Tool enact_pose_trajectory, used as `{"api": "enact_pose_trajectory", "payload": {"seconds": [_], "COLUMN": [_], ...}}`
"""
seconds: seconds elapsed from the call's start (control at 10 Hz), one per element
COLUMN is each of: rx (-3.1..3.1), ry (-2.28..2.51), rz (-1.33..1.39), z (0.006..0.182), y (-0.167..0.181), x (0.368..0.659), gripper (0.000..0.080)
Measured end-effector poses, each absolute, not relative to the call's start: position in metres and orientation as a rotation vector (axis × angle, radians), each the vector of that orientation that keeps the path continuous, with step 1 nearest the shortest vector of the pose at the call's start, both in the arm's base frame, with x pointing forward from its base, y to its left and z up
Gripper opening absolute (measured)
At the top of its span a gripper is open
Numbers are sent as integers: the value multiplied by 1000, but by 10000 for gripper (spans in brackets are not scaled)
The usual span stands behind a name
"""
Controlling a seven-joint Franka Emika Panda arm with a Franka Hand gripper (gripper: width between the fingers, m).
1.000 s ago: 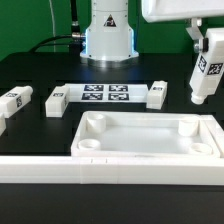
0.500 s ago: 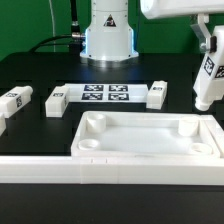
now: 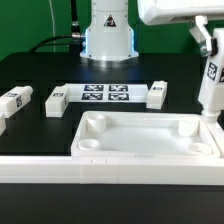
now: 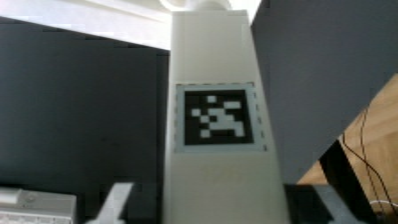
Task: Assemble desk
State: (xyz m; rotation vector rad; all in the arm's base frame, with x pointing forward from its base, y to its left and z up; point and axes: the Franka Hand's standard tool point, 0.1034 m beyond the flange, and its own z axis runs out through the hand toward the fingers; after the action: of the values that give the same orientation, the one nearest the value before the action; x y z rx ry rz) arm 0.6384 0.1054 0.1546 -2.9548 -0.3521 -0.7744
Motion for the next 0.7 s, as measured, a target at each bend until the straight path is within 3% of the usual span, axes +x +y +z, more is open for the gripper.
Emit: {"api": "enact_pose_trajectory", "payload": {"seconds": [0.3, 0.7], "rx": [-2956, -2958], "ry": [-347, -365], "rz": [-776, -778], "z": [141, 139], "y": [101, 100], "x": [660, 661], "gripper": [291, 291]}}
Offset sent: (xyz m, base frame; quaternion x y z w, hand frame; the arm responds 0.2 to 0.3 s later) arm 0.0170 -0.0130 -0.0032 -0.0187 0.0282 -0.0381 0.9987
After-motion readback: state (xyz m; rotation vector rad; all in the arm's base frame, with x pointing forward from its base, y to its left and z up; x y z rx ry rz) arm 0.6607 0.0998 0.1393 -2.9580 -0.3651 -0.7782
